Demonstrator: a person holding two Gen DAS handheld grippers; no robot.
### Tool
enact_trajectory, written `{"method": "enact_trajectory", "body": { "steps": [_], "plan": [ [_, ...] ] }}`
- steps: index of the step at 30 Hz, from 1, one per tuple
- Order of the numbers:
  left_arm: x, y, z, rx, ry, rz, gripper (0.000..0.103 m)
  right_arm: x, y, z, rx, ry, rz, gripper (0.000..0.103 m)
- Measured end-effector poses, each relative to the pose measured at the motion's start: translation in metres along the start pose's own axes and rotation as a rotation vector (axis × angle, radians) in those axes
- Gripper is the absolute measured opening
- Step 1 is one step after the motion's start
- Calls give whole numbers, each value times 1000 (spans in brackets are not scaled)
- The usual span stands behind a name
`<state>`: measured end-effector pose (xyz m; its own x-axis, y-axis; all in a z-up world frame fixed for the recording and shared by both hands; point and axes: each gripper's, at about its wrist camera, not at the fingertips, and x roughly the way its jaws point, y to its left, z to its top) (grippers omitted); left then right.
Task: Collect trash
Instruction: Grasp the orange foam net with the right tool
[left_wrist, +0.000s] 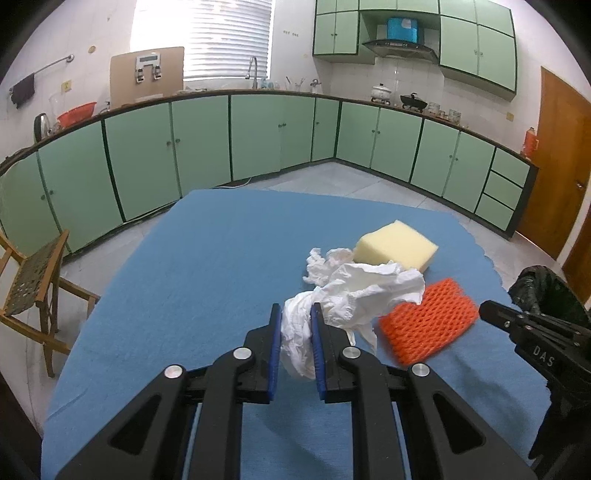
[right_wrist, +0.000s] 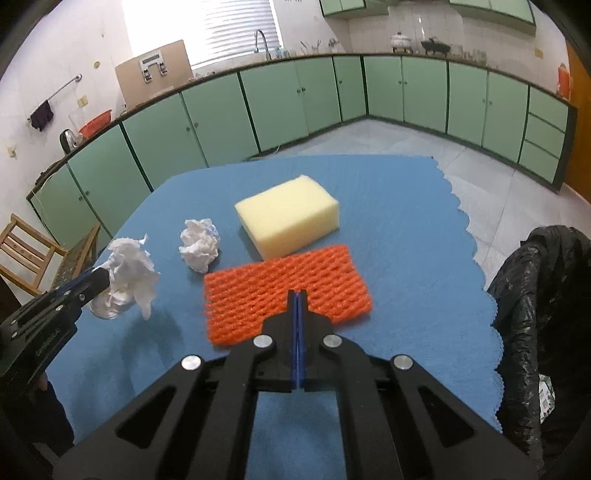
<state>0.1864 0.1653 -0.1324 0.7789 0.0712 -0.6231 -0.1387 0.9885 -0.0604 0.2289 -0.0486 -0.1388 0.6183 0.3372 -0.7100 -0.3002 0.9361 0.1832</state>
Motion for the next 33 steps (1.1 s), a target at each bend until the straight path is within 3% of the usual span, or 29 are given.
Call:
{"method": "enact_trajectory", "body": {
  "steps": [2, 3, 5, 8, 14, 16, 18, 22, 33],
  "plan": [
    [-1, -2, 0, 2, -2, -2, 16, 2, -5, 0, 14, 4, -18, 12],
    [-2, -3, 0, 5, -4, -1, 16, 5, -7, -1, 19, 16, -23, 33],
    [-1, -3, -1, 11, 0, 1, 16, 11, -9, -3, 27, 31, -43, 57],
    [1, -2, -3, 11, 9, 9, 16, 22, -11, -6, 14, 37, -82, 58],
    [7, 1, -6, 15, 21, 18, 16, 52, -19, -7, 41, 94, -118, 71],
    [9, 2, -6, 13, 25, 18, 16, 55, -18, -6, 38, 99, -117, 65],
    [13, 2, -5, 6, 31, 17, 16, 55, -16, -6, 25, 94, -70, 36],
    [16, 1, -6, 1, 38, 14, 16, 50, -10, -7, 8, 71, -32, 8],
    [-5, -10, 7, 18, -2, -13, 16, -8, -12, 9, 27, -45, 17, 7]
  ]
}}
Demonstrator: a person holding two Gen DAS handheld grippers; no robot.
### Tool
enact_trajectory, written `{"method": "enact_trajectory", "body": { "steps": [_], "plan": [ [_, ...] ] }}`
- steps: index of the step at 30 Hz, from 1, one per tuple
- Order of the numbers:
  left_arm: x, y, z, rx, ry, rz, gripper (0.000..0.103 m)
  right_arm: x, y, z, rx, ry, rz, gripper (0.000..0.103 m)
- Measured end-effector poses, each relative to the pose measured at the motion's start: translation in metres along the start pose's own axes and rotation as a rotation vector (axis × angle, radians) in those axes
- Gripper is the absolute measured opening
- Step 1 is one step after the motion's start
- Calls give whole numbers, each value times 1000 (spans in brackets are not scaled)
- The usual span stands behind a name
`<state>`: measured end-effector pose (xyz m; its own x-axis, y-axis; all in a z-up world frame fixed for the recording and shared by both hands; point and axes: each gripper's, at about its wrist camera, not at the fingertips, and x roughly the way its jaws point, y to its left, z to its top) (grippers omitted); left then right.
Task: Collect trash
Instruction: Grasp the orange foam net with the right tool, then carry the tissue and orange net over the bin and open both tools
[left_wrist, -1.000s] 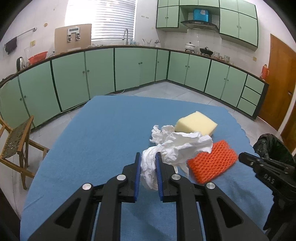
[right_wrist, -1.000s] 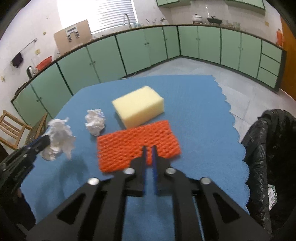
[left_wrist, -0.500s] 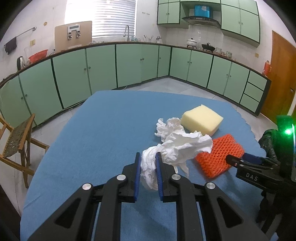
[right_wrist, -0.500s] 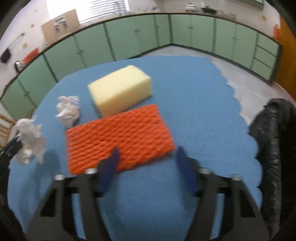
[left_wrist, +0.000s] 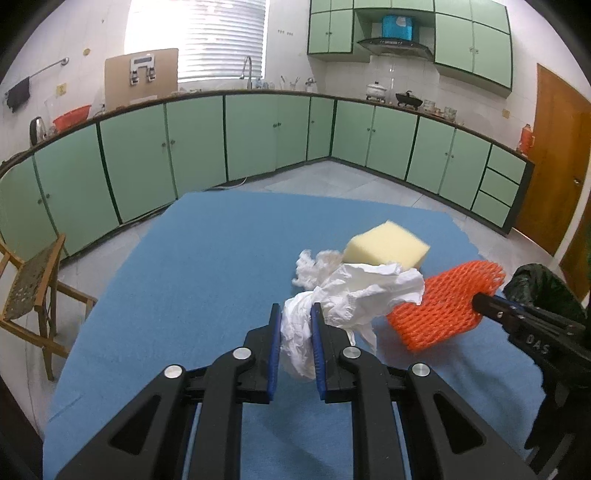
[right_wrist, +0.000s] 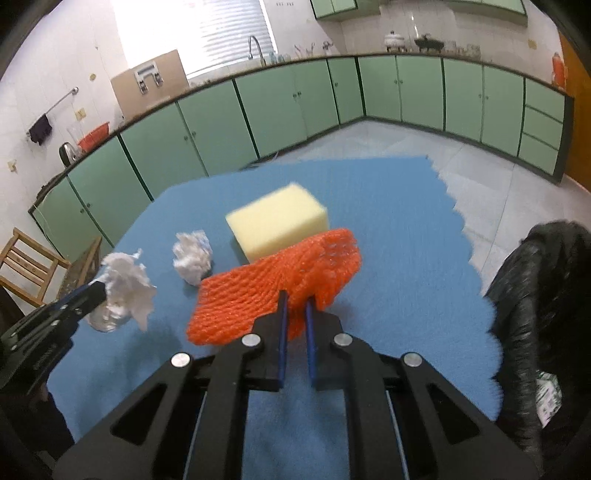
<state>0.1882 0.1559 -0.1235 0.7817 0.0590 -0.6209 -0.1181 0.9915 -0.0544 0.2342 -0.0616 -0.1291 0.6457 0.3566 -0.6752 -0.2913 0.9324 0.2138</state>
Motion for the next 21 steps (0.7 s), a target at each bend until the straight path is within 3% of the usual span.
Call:
{"method": "enact_trajectory", "body": {
  "steps": [10, 21],
  "plan": [
    [-29, -42, 21, 53, -56, -55, 16, -71, -20, 20, 2, -105, -40, 7],
    [-52, -118, 35, 129, -108, -188, 16, -149, -79, 11, 58, -202, -150, 7]
  ]
}}
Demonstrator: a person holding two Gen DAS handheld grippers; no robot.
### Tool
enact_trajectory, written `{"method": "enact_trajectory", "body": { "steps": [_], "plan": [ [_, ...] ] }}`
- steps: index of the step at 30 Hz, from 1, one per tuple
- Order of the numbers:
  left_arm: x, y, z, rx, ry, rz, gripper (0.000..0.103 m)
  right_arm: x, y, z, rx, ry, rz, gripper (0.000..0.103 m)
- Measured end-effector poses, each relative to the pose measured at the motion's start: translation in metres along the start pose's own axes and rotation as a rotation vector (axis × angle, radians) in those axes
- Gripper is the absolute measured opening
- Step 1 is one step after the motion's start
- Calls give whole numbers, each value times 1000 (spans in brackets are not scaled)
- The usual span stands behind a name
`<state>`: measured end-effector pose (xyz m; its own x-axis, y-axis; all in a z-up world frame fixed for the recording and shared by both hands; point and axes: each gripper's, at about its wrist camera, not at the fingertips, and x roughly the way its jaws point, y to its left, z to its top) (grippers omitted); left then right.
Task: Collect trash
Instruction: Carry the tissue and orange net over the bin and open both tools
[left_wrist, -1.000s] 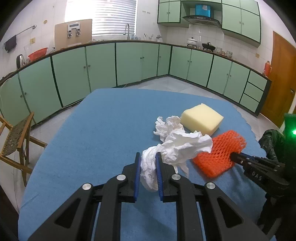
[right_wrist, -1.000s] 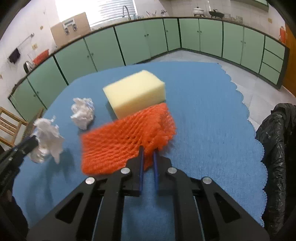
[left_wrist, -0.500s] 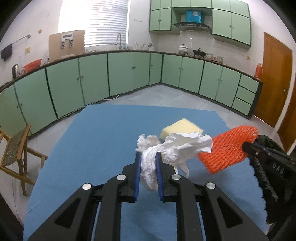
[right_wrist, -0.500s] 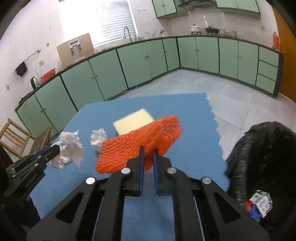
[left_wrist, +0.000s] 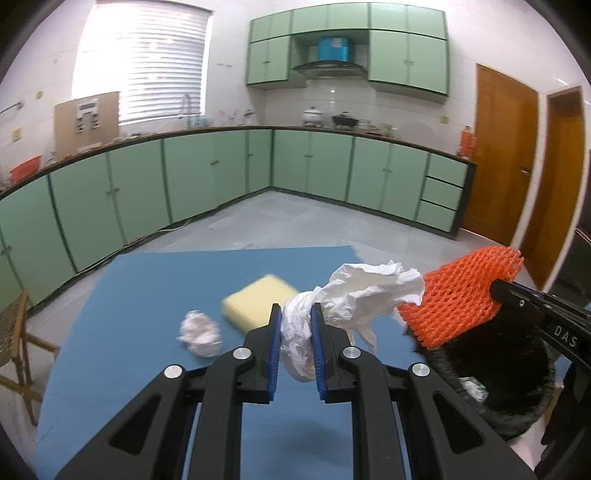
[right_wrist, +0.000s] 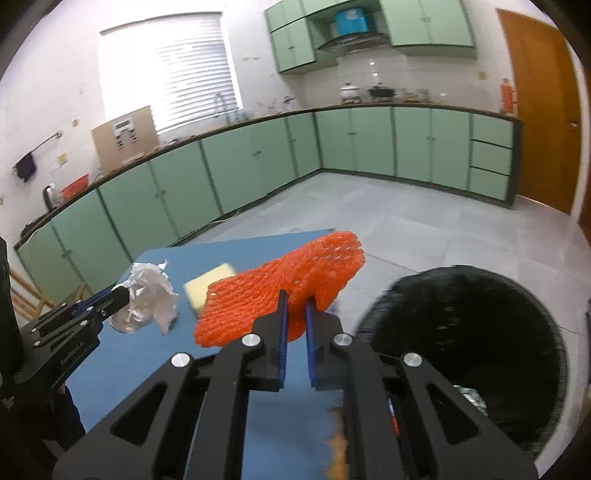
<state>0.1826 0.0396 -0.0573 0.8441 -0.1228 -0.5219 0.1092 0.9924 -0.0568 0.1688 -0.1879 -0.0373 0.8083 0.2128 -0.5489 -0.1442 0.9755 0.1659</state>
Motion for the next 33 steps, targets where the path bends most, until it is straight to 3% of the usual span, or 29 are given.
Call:
{"method": "enact_trajectory", "body": {
  "steps": [19, 25, 33],
  "plan": [
    [33, -162, 9, 137, -3, -268, 16, -50, -157, -33, 120, -13, -292, 8],
    [53, -199, 8, 155, 7, -321, 16, -49, -191, -47, 164, 2, -330, 8],
    [85, -230, -5, 189, 67, -337, 16, -23, -218, -69, 198, 63, -342, 8]
  ]
}}
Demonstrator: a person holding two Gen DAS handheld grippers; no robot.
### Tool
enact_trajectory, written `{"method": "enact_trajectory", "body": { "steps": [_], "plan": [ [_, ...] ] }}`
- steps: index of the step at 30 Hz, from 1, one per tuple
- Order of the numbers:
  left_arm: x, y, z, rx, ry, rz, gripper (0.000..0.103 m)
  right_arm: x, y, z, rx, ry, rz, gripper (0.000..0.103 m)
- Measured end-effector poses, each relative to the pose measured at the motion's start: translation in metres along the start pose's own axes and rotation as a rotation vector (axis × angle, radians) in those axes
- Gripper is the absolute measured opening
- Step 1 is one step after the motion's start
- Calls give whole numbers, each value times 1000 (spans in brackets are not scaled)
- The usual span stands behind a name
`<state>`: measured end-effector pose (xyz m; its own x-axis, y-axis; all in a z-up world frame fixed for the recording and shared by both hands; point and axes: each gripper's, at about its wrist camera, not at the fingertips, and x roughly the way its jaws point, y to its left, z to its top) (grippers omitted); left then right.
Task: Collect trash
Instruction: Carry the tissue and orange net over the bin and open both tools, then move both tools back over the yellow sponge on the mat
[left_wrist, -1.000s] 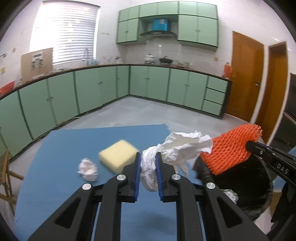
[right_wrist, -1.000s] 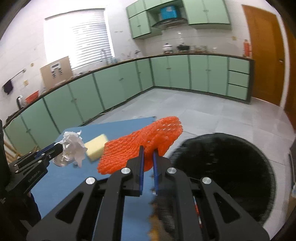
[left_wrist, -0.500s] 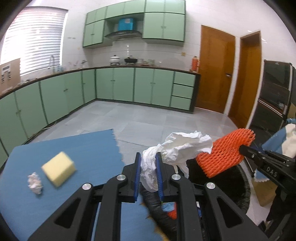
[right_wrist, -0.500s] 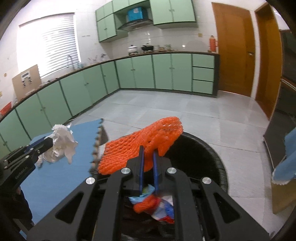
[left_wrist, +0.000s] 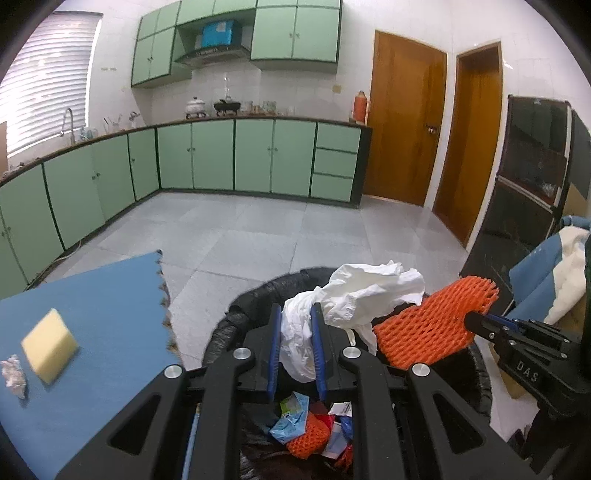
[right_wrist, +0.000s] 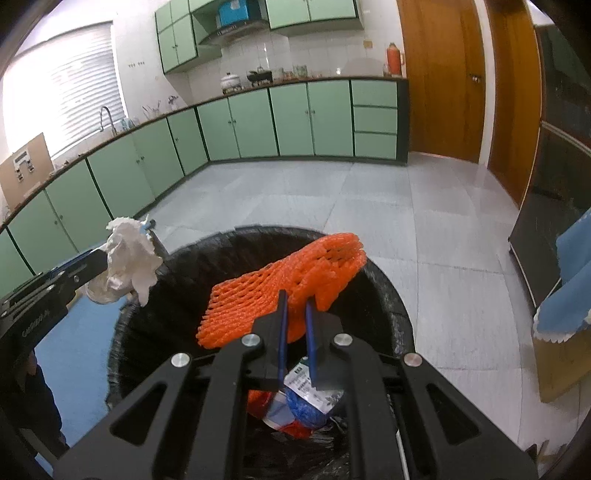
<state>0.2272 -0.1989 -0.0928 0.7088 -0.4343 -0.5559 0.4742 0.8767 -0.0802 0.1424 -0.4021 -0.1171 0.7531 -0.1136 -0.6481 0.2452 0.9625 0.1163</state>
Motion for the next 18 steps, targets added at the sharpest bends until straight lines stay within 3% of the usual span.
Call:
{"method": "enact_trajectory", "body": {
  "steps": [3, 7, 9, 11, 13, 14, 18],
  "plan": [
    [14, -3, -3, -5, 27, -8, 18, 12, -3, -5, 3, 25, -1, 10],
    [24, -7, -4, -1, 37, -9, 39, 23, -4, -9, 12, 61, -6, 22],
    [23, -7, -4, -9, 32, -10, 46, 25, -7, -12, 23, 70, -8, 44],
    [20, -2, -2, -17, 24, -3, 49, 22, -6, -13, 26, 68, -20, 53],
    [15, 3, -1, -25, 16, 6, 58, 19, -3, -13, 25, 62, -26, 69],
    [12, 8, 0, -32, 10, 17, 62, 16, -1, -14, 26, 54, -38, 82],
    [-9, 33, 0, -60, -17, 48, 70, 3, 11, -10, 23, 23, -32, 94]
  ]
}}
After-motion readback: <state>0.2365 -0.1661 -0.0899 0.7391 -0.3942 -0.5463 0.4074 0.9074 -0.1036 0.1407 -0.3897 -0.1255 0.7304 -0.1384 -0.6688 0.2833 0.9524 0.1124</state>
